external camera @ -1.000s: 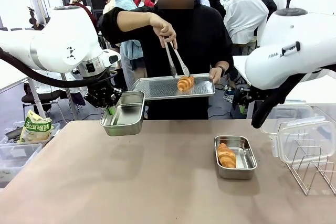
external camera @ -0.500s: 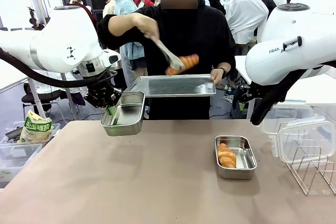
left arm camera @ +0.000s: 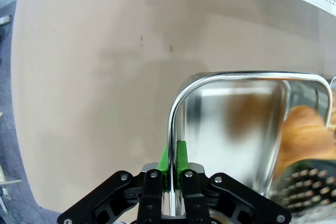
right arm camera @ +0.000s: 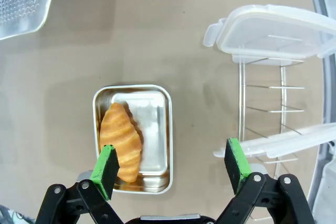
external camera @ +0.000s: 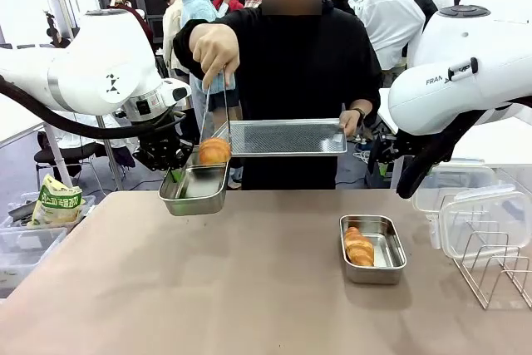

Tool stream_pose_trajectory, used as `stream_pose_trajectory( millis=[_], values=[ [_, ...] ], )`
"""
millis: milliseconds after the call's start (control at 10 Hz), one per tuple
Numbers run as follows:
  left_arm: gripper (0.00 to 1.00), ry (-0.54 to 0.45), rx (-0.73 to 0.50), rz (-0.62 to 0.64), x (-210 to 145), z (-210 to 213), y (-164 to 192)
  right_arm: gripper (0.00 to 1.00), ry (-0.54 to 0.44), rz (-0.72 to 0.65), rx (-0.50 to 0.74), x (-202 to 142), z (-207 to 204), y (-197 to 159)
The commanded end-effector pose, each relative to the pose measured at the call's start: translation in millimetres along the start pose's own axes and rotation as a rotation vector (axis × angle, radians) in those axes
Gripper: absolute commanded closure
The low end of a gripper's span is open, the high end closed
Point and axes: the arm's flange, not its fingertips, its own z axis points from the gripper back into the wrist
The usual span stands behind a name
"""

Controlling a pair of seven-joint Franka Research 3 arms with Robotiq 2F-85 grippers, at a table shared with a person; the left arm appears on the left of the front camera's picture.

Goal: Place the bread in airtight containers.
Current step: Once an object is inside an Airtight Container , place the container in the center of the table.

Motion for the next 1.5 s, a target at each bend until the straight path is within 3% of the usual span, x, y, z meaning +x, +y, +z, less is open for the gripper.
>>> stream_pose_trajectory(
  millis=[0,1400],
  values=[
    [1.00,-0.007,-0.003,0.001,1.0,3.8,0.9,0.00,-0.007,0.005,-0.001,-0.2,-2.2,-0.1],
    [1.00,-0.007,-0.003,0.001,1.0,3.8,0.9,0.00,-0.007,0.005,-0.001,-0.2,-2.2,-0.1]
  ],
)
